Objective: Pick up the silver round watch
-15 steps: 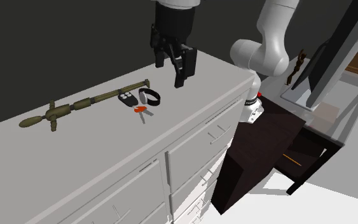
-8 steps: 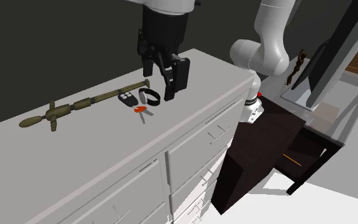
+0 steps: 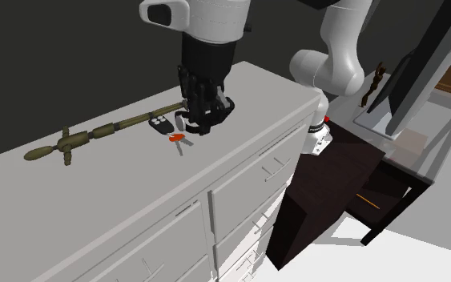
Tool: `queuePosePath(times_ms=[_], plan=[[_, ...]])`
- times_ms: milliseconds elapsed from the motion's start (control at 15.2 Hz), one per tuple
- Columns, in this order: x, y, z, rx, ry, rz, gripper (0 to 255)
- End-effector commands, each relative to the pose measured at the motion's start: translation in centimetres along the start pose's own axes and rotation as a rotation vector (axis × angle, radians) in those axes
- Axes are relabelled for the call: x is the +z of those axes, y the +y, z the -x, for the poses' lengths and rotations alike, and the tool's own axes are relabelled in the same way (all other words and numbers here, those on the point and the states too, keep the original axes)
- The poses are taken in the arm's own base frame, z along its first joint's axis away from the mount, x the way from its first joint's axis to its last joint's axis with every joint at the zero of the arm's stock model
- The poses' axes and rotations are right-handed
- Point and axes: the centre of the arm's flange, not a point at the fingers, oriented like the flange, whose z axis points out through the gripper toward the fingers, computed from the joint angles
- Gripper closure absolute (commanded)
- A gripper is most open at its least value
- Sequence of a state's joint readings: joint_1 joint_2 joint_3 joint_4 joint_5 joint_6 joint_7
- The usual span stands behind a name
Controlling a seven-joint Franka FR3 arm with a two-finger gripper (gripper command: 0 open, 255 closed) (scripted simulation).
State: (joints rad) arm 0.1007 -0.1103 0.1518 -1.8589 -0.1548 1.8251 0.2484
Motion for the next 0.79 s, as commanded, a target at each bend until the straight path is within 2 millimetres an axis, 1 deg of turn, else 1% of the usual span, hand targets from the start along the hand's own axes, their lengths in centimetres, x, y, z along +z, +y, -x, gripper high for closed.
queuePosePath(times_ms=[0,462,726], plan=[[0.0,0.0,0.0,0.0,0.0,0.0,255],[0.1,0.0,0.0,0.0,0.0,0.0,255],[-2.0,0.4,-0.2,0.0,0.0,0.0,255]])
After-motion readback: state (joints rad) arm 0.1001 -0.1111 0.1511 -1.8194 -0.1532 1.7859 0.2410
